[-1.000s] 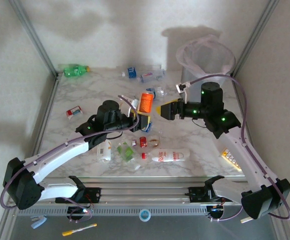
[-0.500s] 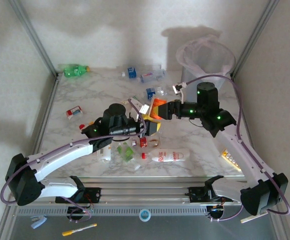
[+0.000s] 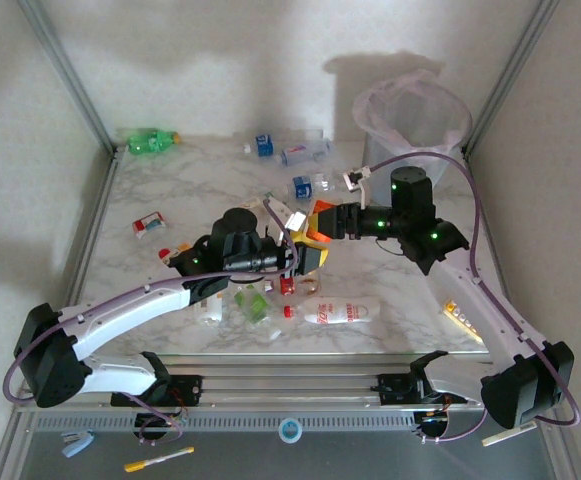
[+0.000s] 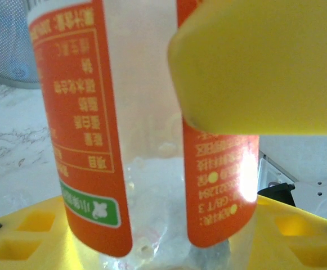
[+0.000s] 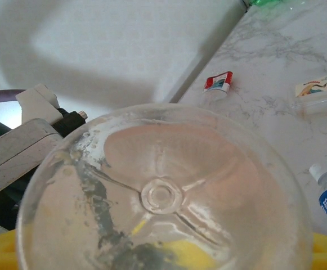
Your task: Throw the plastic bottles in the bin
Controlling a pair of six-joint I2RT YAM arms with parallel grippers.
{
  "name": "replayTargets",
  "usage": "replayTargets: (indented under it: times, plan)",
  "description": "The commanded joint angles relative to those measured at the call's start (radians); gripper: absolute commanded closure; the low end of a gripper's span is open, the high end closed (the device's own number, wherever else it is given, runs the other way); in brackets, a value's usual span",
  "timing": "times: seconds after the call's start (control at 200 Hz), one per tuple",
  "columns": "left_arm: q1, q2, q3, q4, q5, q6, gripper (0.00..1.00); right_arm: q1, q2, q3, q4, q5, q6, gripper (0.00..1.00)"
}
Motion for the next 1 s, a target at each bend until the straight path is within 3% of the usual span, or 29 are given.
replayTargets:
  times: [0.0, 0.245, 0.375, 0.47, 0.546, 0.781, 0.996]
  plan:
    - [-0.012, 0.011, 0.035, 0.048, 0.025, 0.018, 0.54, 0.011, -0.002, -0.01, 0.031, -0.04, 0.006, 0.38]
    - [-0.015, 0.013, 0.03, 0.062, 0.036, 0.02, 0.48, 0.012, -0.003, 0.01, 0.018, -0.043, 0.008, 0.47]
    - [-0.015, -0.002, 0.017, 0.069, -0.008, 0.02, 0.19, 0.011, -0.007, 0.037, -0.026, -0.014, -0.014, 0.51]
    - [-0.012, -0.019, 0.008, 0.063, -0.1, 0.008, 0.01, 0.011, -0.009, 0.068, -0.091, 0.046, -0.048, 0.52]
    - [-0.011, -0.032, 0.002, 0.04, -0.185, 0.003, 0.0, 0.011, -0.009, 0.107, -0.158, 0.104, -0.095, 0.54]
    - [0.003, -0.128, -0.058, 0.02, -0.299, -0.018, 0.0, 0.01, -0.009, 0.252, -0.316, 0.386, -0.224, 0.55]
    - [0.022, -0.255, -0.149, 0.017, -0.381, -0.071, 0.0, 0.007, -0.013, 0.353, -0.295, 0.646, -0.342, 0.54]
